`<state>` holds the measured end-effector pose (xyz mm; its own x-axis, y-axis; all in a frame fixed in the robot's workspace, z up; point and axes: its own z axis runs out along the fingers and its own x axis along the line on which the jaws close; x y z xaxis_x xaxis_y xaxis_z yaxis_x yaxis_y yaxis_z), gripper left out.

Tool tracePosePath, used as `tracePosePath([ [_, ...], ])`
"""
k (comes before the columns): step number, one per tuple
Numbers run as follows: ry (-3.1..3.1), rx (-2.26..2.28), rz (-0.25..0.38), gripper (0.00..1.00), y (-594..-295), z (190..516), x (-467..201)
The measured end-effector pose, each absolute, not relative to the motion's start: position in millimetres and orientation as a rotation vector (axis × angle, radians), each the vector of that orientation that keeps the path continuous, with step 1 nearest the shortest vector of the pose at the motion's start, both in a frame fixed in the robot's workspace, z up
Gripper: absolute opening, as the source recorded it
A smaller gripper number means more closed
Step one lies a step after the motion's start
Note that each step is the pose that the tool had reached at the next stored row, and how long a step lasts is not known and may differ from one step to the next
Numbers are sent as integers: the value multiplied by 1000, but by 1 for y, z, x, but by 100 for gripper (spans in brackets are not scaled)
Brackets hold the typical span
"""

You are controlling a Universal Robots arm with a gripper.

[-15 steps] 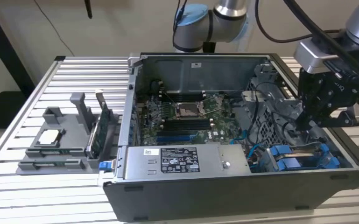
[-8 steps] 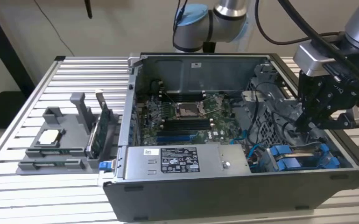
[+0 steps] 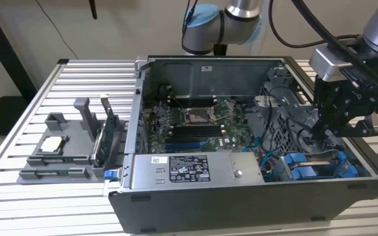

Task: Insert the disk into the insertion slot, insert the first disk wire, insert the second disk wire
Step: 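Insert the first disk wire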

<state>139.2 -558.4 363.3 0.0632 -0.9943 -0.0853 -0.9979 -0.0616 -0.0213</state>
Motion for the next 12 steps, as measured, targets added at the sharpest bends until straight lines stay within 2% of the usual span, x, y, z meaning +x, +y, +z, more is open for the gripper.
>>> tracePosePath([
  [12, 2100, -2235, 73, 19, -559, 361, 141],
])
